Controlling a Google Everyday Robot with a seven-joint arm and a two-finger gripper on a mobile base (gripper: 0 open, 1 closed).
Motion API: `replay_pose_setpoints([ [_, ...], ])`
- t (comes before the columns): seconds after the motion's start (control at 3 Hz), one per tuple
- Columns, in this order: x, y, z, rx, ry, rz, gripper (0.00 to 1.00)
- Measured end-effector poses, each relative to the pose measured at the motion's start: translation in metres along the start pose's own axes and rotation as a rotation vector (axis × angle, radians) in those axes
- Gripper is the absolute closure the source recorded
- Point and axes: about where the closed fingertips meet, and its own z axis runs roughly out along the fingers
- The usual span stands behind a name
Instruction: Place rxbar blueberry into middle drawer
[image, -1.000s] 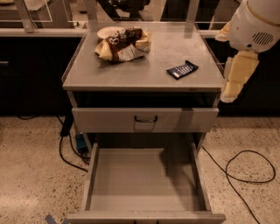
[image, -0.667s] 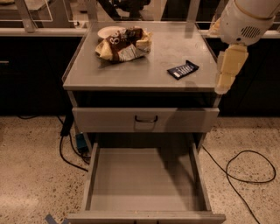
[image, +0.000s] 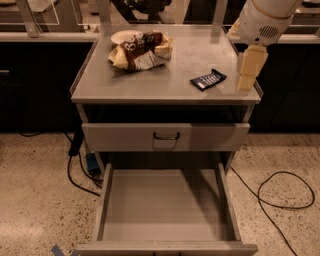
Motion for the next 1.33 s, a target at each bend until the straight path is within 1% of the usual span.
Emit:
replay_pose_setpoints([
  [0.33,0.003,-0.013,0.017,0.002,-0.002,-0.02,0.0],
  [0.67,0.006,-0.031,0.035,-0.006,-0.002,-0.055,0.0],
  [1.0,0.011,-0.053,0.051,-0.027,-0.009,-0.087,0.0],
  [1.33,0.017,-0.092,0.082,-0.03,-0.036,-0.129,0.0],
])
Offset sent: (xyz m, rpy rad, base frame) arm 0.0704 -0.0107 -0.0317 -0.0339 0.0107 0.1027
